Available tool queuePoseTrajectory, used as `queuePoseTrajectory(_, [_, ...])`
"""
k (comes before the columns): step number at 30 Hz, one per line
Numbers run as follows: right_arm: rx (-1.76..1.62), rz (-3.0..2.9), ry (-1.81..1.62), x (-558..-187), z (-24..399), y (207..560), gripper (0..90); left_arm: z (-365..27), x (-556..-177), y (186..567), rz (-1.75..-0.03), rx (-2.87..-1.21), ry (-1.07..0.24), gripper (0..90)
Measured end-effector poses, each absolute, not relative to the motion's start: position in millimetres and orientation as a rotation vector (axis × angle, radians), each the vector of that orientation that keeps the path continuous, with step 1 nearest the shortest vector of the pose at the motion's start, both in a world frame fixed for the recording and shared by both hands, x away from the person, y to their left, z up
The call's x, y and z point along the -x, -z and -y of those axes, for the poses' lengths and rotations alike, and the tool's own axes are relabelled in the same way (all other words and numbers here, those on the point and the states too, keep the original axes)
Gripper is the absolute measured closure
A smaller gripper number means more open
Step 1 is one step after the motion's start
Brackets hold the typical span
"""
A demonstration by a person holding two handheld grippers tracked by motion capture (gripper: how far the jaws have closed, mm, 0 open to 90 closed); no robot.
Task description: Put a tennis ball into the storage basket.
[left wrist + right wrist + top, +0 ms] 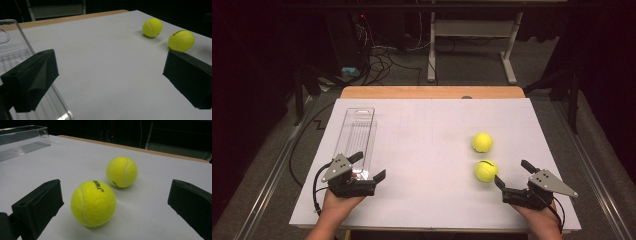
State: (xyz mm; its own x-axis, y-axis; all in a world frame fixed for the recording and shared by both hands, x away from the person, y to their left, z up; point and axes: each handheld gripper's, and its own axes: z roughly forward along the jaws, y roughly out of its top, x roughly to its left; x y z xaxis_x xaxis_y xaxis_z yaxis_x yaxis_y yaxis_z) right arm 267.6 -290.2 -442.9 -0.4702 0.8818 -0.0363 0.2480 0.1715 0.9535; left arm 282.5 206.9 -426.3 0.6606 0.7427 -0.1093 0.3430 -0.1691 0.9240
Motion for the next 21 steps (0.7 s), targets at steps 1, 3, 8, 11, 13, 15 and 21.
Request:
queuePoseTrajectory(1, [-1.064, -1.835, -1.315, -267.8, 290.4, 443.1, 0.0, -206.9, -282.5, 426.3, -0.874, -1.769, -0.45, 0.5])
queuePoseTrajectory(3, [-1.067, -1.838, -1.31, -267.8, 290.6, 443.6, 0.0, -198.4, -283.2, 425.6, -0.862, -1.808, -0.443, 0.4])
queuePoseTrajectory(8, [-1.069, -1.839, -1.312, -268.0, 291.5, 444.1, 0.0, -185.7, -284.6, 426.4, -0.848, -1.866, -0.414, 0.5])
queuePoseTrajectory(11, [-1.074, -1.84, -1.313, -267.9, 291.3, 444.4, 0.0, -180.9, -284.9, 428.1, -0.846, -1.883, -0.398, 0.5])
queuePoseTrajectory(13, [-1.074, -1.844, -1.311, -268.2, 291.3, 445.0, 0.0, -175.7, -285.4, 430.4, -0.844, -1.916, -0.385, 0.5])
queuePoseTrajectory(15, [-1.068, -1.85, -1.308, -268.8, 291.1, 445.7, 0.0, -167.6, -285.7, 434.2, -0.835, -1.965, -0.35, 0.5])
queuePoseTrajectory(21, [-1.067, -1.862, -1.307, -268.9, 289.5, 446.7, 0.0, -152.1, -286.5, 442.8, -0.833, -2.046, -0.307, 0.5])
